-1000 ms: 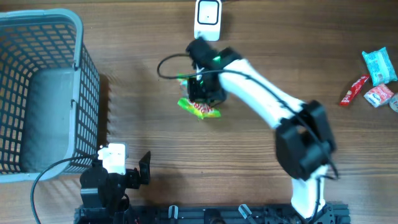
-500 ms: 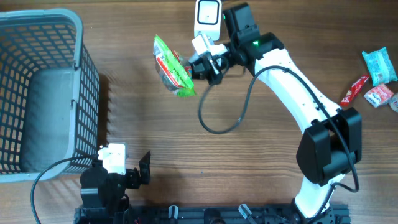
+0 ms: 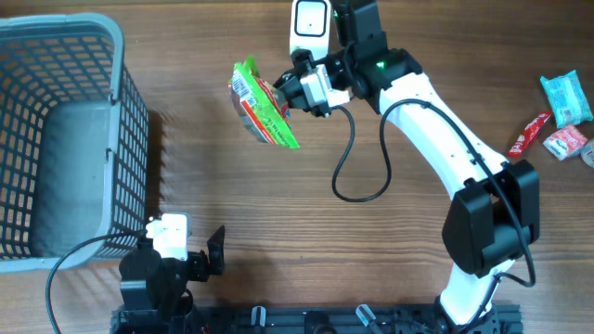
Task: Scan the item barcode
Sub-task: 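Hold the Haribo bag up to the white scanner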
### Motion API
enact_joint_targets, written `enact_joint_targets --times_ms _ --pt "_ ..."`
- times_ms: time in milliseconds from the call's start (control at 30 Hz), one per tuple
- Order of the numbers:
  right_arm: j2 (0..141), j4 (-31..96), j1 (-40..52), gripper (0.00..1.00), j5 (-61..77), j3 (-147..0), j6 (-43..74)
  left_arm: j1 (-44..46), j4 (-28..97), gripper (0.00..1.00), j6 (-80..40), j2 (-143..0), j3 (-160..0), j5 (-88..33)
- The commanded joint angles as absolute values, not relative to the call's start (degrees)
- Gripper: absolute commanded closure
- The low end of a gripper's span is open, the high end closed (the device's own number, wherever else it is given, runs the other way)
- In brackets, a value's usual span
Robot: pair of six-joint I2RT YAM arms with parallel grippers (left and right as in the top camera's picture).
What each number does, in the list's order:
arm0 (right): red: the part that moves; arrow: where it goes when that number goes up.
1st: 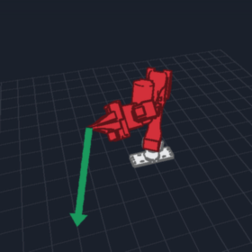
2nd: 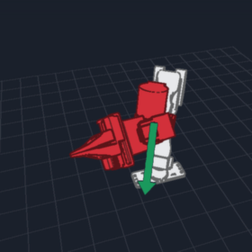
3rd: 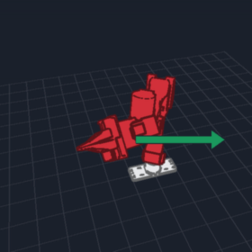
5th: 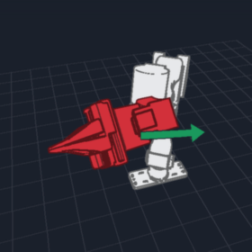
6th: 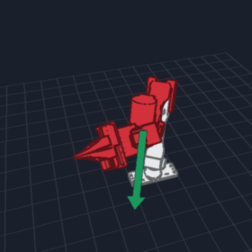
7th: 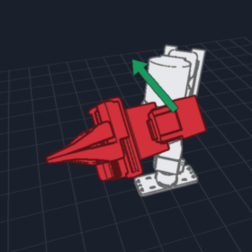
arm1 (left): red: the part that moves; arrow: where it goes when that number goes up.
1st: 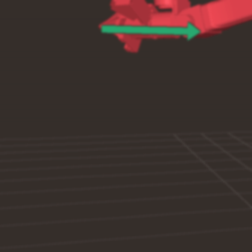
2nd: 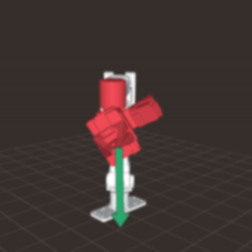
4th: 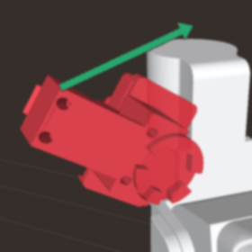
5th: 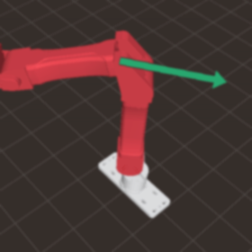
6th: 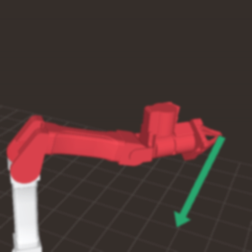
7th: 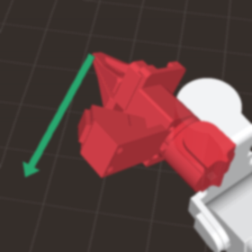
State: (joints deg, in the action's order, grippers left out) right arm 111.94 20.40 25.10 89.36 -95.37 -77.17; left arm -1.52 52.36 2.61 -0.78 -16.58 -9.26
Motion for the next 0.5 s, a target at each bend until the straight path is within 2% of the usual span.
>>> enact_joint_targets --times_ms 0,67,133,200,233,333,367,467 --pt "111.55 30.09 24.8 0.95 92.97 -96.29 -74.22 -1.78 52.18 0.0 2.09 -0.32 -16.64 -9.13" --pt "111.55 37.8 24.77 0.96 92.66 -96.29 -63.7 -1.78 52.16 0.0 2.09 -0.32 -16.64 -9.13" --pt "111.55 47.22 24.95 0.95 87.39 -96.25 -45.69 -1.78 52.18 0.0 2.09 -0.32 -16.64 -9.13" --pt "111.55 51.09 25.5 0.95 83.24 -96.25 -35.57 -1.78 52.16 0.0 2.09 -0.32 -16.64 -9.1" --pt "111.55 51.16 25.96 0.95 75.13 -96.25 -26.48 -1.78 52.18 0.0 2.09 -0.32 -16.64 -9.13" --pt "111.55 50.63 26.46 0.95 25.63 -96.25 10.26 -1.78 52.18 0.0 2.09 -0.32 -16.64 -9.13" --pt "111.55 49.71 26.46 0.95 15.09 -96.25 12.51 -1.78 52.18 0.0 2.09 -0.32 -16.64 -9.13" --pt "111.61 43.79 26.39 0.95 15.03 -96.4 15.62 -1.78 52.18 0.0 2.09 -0.32 -16.64 -9.13"
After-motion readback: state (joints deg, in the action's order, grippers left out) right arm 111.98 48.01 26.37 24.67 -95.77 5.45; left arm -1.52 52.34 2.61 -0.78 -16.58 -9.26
